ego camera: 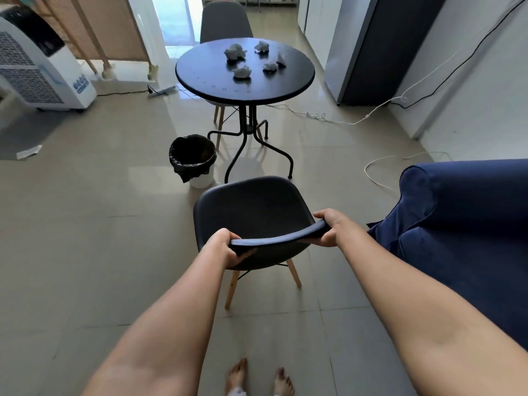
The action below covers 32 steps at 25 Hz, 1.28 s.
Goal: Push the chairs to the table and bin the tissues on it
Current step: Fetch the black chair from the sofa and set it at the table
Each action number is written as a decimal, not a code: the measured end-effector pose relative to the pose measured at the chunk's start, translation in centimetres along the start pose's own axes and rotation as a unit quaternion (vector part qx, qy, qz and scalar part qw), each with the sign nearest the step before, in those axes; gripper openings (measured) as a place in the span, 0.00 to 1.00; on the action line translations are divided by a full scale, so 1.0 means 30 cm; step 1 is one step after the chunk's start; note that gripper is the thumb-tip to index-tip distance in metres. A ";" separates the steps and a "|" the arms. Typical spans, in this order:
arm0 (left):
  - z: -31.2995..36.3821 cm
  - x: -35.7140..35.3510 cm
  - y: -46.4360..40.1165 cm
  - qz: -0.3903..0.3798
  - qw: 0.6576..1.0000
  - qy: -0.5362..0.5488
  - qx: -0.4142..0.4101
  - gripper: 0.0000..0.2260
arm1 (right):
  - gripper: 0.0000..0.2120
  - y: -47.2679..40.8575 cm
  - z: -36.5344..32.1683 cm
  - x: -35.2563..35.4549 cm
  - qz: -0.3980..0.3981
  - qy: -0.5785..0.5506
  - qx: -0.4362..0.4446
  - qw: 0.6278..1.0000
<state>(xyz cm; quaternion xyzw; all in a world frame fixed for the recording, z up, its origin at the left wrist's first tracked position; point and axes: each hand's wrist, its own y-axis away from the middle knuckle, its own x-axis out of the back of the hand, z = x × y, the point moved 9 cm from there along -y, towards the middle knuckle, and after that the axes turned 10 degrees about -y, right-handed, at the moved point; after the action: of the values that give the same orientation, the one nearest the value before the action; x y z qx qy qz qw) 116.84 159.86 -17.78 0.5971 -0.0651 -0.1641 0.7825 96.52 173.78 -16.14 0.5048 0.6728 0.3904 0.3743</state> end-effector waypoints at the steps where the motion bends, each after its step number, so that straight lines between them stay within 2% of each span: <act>1: 0.007 -0.007 0.005 0.000 1.000 -0.001 -0.010 0.14 | 0.12 -0.009 -0.011 -0.005 -0.006 0.016 0.002 1.000; 11: 0.144 -0.094 0.007 -0.024 0.996 0.003 -0.085 0.03 | 0.21 -0.063 -0.140 -0.086 -0.031 0.034 0.097 0.994; 16: 0.296 -0.162 -0.061 -0.036 0.994 -0.001 -0.102 0.05 | 0.24 -0.137 -0.251 -0.157 -0.026 0.005 0.113 0.993; 25: 0.633 -0.322 -0.184 -0.064 0.991 -0.049 -0.103 0.06 | 0.23 -0.276 -0.492 -0.331 -0.010 -0.032 0.116 0.993; 32: 0.859 -0.477 -0.282 -0.052 0.991 -0.034 -0.117 0.06 | 0.21 -0.381 -0.724 -0.452 -0.017 -0.028 0.118 0.992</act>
<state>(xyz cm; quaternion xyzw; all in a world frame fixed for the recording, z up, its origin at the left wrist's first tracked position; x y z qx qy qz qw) 94.24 139.16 -17.33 0.4981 -0.0411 -0.2318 0.8346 75.44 155.28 -15.96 0.5452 0.7116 0.2874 0.3372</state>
